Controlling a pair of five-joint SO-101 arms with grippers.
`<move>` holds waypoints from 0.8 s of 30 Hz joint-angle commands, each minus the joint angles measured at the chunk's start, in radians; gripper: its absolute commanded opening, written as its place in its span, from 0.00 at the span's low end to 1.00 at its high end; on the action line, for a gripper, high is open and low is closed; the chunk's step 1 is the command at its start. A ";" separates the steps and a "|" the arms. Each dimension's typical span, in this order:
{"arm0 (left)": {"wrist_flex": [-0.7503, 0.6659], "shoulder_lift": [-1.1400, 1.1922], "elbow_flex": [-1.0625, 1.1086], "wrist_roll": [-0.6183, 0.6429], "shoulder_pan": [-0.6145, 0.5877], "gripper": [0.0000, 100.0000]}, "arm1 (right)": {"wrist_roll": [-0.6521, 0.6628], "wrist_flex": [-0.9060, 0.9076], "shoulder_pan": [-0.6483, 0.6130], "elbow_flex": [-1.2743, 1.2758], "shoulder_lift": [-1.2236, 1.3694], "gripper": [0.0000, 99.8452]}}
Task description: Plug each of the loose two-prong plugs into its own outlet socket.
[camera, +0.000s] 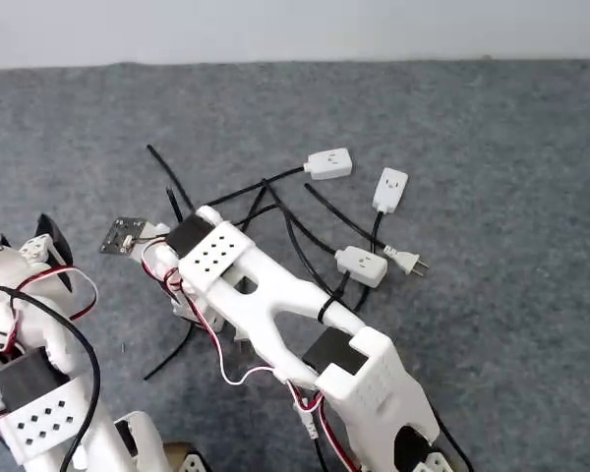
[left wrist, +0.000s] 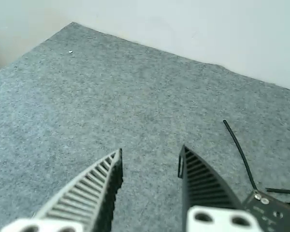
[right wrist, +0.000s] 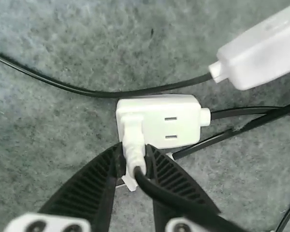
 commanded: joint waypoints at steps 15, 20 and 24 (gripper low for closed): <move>-0.031 -0.020 0.012 0.006 -0.057 0.19 | 0.014 -0.096 -0.004 0.091 0.030 0.01; -0.029 -0.020 0.012 0.006 -0.057 0.19 | 0.009 -0.130 -0.005 0.089 0.062 0.01; -0.029 -0.020 0.012 0.006 -0.057 0.19 | 0.009 -0.125 -0.005 0.087 0.062 0.04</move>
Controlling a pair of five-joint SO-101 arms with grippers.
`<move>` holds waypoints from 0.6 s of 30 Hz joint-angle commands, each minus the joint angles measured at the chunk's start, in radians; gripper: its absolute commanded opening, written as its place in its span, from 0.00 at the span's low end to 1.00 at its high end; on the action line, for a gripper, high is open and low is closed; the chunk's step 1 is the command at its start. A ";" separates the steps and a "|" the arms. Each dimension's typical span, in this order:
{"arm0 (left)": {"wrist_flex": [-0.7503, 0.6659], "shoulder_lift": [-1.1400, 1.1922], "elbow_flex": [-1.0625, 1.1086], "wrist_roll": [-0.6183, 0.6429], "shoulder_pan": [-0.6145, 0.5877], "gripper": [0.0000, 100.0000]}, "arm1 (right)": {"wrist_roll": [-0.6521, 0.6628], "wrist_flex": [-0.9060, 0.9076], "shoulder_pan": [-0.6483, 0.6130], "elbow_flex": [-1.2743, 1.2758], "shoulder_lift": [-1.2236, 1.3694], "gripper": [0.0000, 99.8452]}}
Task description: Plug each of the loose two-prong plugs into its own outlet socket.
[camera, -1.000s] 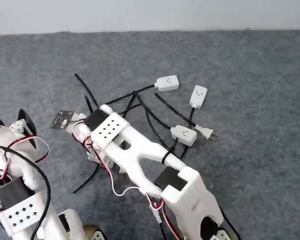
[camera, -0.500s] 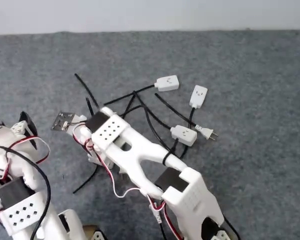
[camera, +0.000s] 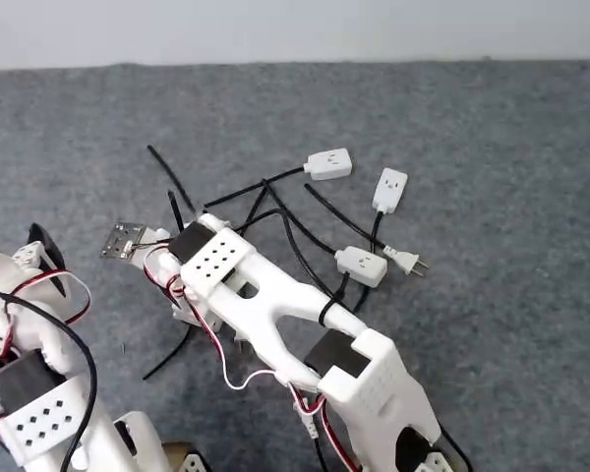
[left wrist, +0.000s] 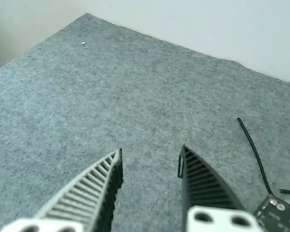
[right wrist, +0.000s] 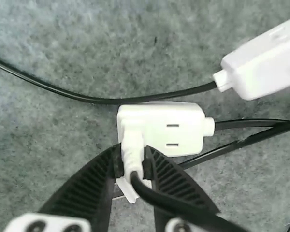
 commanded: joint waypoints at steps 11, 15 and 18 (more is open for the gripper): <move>-0.029 -0.017 -0.010 0.006 -0.008 0.19 | 0.009 0.036 -0.004 -0.032 0.047 0.38; -0.034 -0.018 0.002 0.006 -0.008 0.19 | 0.012 0.064 0.001 -0.048 0.050 0.38; -0.034 -0.018 0.002 0.006 -0.008 0.19 | 0.008 0.059 0.001 -0.044 0.064 0.38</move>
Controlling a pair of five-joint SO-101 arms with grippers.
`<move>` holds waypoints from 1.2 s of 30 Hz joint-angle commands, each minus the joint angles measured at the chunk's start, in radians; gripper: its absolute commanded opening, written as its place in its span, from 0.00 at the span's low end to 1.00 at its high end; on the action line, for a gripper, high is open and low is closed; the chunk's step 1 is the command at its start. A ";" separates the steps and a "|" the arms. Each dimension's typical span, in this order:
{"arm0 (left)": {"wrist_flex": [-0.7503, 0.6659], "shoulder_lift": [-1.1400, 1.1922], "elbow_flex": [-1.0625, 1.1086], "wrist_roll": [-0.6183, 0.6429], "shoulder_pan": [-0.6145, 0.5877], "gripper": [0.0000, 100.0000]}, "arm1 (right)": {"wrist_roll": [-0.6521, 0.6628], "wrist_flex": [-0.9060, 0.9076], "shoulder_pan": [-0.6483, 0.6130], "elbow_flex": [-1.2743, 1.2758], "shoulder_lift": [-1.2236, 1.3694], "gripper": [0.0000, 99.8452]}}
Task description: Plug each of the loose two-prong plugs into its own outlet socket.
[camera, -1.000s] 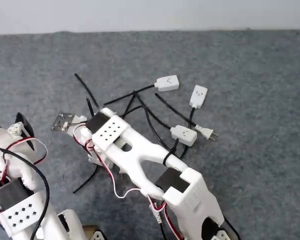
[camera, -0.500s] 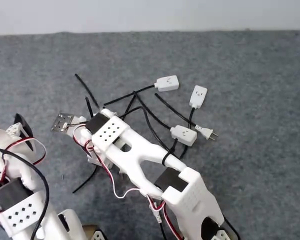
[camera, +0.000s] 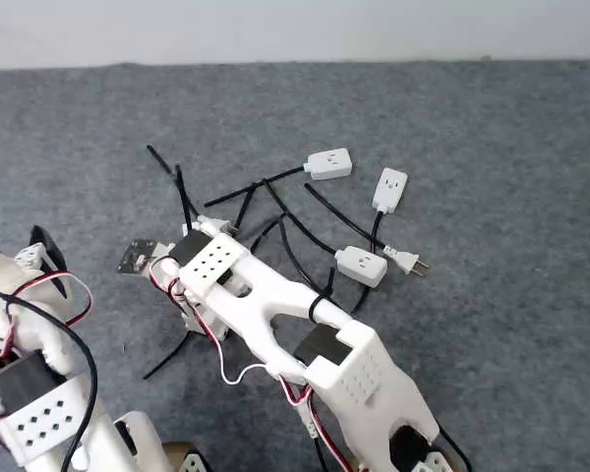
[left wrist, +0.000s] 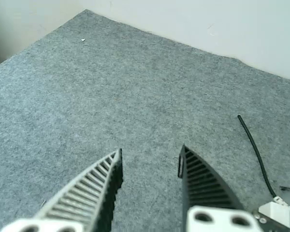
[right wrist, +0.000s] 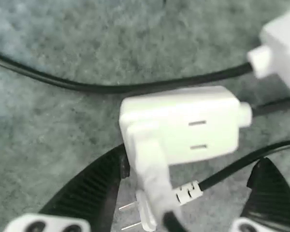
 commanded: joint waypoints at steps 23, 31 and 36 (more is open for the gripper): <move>-0.037 -0.018 -0.013 0.003 -0.006 0.19 | -0.402 0.168 -0.001 -0.387 0.085 0.38; -0.037 -0.018 -0.013 0.003 -0.006 0.19 | -0.594 0.171 0.001 -0.440 0.090 0.38; -0.037 -0.018 -0.012 0.003 -0.006 0.19 | -0.666 0.159 -0.002 -0.442 0.157 0.38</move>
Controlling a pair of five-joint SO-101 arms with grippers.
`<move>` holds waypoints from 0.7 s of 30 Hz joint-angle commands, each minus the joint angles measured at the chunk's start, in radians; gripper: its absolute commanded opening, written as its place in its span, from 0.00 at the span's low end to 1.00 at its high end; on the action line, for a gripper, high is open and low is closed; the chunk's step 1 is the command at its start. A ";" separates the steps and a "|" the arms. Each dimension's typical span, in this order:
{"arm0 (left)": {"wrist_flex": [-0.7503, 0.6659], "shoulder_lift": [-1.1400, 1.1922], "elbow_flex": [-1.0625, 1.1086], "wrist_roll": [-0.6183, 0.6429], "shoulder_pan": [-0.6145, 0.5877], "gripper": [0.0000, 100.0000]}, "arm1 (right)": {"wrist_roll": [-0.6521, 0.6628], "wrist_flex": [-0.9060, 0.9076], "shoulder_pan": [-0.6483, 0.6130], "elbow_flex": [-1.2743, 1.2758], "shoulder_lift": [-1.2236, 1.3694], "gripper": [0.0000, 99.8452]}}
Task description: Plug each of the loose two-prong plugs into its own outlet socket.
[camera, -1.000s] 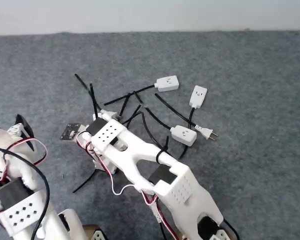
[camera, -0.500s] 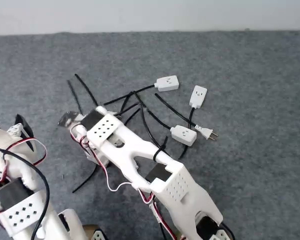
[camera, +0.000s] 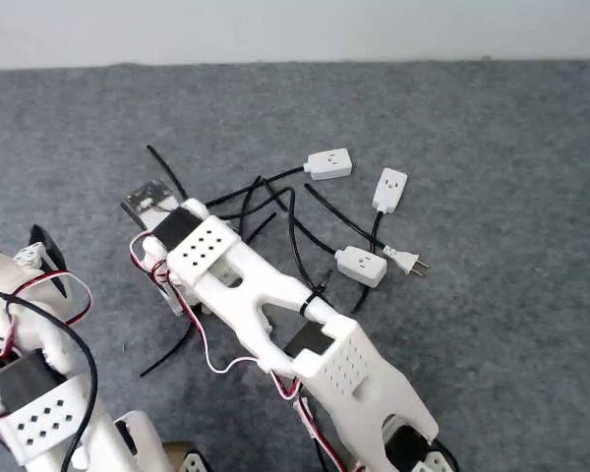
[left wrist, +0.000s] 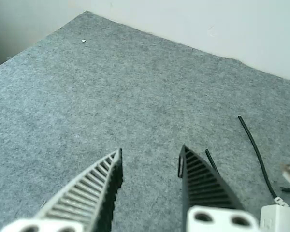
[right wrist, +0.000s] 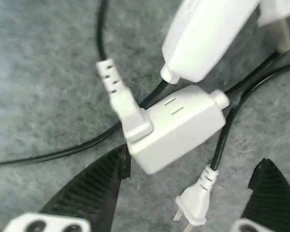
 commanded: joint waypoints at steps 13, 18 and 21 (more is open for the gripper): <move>-0.032 -0.018 -0.010 0.003 -0.006 0.19 | -0.345 -0.041 0.120 -0.226 0.054 0.38; -0.032 -0.018 -0.010 0.003 -0.006 0.19 | -0.431 -0.045 0.114 -0.293 0.053 0.38; -0.032 -0.018 -0.008 0.003 -0.006 0.19 | -0.422 -0.048 0.107 -0.324 0.059 0.38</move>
